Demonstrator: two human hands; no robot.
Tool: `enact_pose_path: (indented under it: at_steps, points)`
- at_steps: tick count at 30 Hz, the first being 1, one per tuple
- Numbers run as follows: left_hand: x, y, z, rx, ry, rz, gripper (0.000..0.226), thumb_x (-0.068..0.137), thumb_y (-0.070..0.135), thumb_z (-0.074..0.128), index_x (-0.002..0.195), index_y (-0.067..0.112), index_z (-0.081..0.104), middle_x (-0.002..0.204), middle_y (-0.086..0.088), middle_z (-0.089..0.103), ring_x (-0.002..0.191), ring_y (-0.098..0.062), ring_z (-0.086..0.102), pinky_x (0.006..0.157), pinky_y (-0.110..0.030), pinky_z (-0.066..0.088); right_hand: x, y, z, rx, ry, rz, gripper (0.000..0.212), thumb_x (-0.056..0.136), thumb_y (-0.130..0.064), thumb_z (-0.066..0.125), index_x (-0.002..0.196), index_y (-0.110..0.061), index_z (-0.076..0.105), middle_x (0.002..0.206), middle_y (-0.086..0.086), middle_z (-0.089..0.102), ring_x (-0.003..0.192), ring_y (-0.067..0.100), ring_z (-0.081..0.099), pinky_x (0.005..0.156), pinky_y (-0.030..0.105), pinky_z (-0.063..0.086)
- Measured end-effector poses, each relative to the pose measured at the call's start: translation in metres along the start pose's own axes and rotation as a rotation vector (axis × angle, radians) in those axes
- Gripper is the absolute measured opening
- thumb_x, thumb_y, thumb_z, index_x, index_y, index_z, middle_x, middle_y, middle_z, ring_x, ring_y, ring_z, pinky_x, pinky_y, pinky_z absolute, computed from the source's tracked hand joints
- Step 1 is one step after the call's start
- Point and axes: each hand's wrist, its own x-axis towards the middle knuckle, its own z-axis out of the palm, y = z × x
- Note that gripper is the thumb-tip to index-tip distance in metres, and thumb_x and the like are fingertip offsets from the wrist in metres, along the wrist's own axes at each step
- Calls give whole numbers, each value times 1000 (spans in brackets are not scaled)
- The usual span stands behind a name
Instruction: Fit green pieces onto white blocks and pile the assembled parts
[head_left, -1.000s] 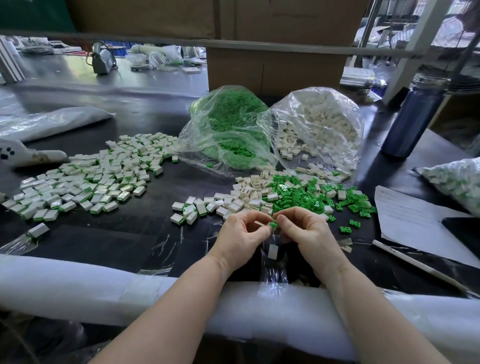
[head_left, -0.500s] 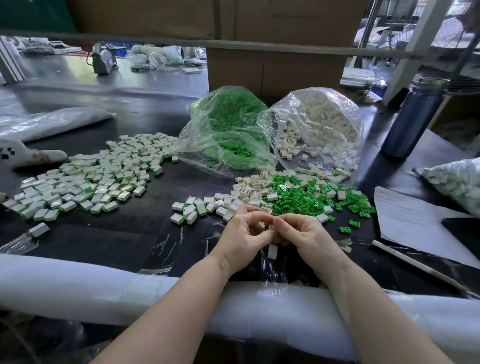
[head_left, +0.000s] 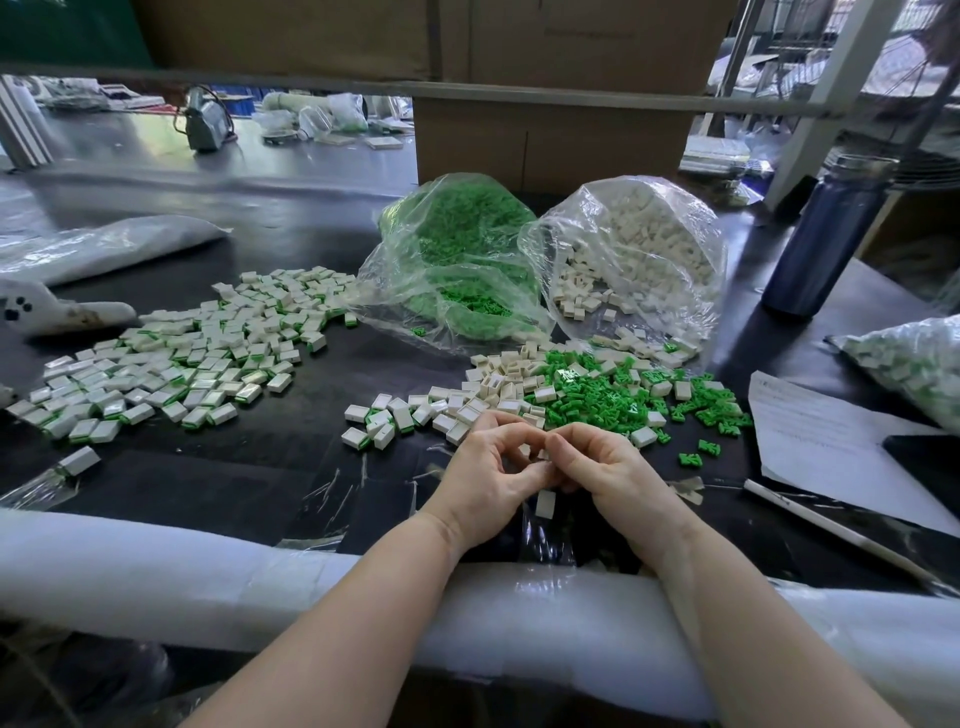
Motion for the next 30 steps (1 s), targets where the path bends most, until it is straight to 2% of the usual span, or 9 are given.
enact_pose_path:
  at_steps: [2,6,10,13,19,22,26,28,30]
  points:
    - [0,0,1,18,-10,4,18,80,7,70,78,24,64,104,-5,47,66,-12,47,63,-8,42,0,0,0,-8,8,4,30,79,-33,59,91,-6,64,73,2,62,65,7,55,61,17,47]
    - [-1,1,1,36,-22,17,16,81,6,68,80,21,64,103,-3,46,68,-7,47,67,-7,41,-1,-2,1,19,-14,-6,15,89,-15,56,91,-5,67,76,4,66,66,5,59,62,14,47]
    - [-1,1,1,82,-45,32,14,82,4,66,84,18,63,106,-7,46,76,-1,49,73,-6,40,-2,-3,1,-2,-21,-3,21,90,-15,54,92,0,69,81,18,63,73,18,54,69,27,45]
    - [0,0,1,115,-58,34,14,84,3,63,85,17,62,106,-8,45,76,-3,48,73,-7,39,-3,-4,2,-36,1,-15,19,90,-14,55,87,-5,70,72,11,61,62,8,51,59,16,43]
    - [1,-4,2,178,-89,57,15,83,0,60,84,16,59,99,-1,42,75,-3,46,74,-10,39,-2,-3,2,-72,30,-19,18,90,-12,56,82,-9,72,69,14,58,57,7,46,54,15,38]
    - [2,-5,3,181,-87,63,16,83,0,59,85,17,58,96,1,42,76,-4,46,76,-12,40,-2,-3,3,-48,27,-22,18,88,-16,57,84,-5,72,71,15,59,61,12,48,55,16,40]
    - [2,-5,2,159,-76,68,17,83,-1,59,85,16,58,97,-1,43,76,-7,47,75,-12,41,-4,-4,4,52,-9,-6,28,78,-31,58,86,-8,71,74,6,68,70,13,59,65,20,49]
    - [2,-5,2,164,-81,66,17,83,-1,59,85,16,58,98,-4,43,77,-10,47,75,-14,42,-3,-4,4,22,-13,-1,26,79,-30,58,86,-8,71,75,10,65,69,15,56,66,23,46]
    - [2,-5,2,174,-90,63,16,83,0,59,84,15,59,100,-6,44,79,-12,47,76,-17,43,-4,-4,3,3,-8,-5,20,85,-21,57,85,-6,71,71,9,62,61,7,52,58,17,43]
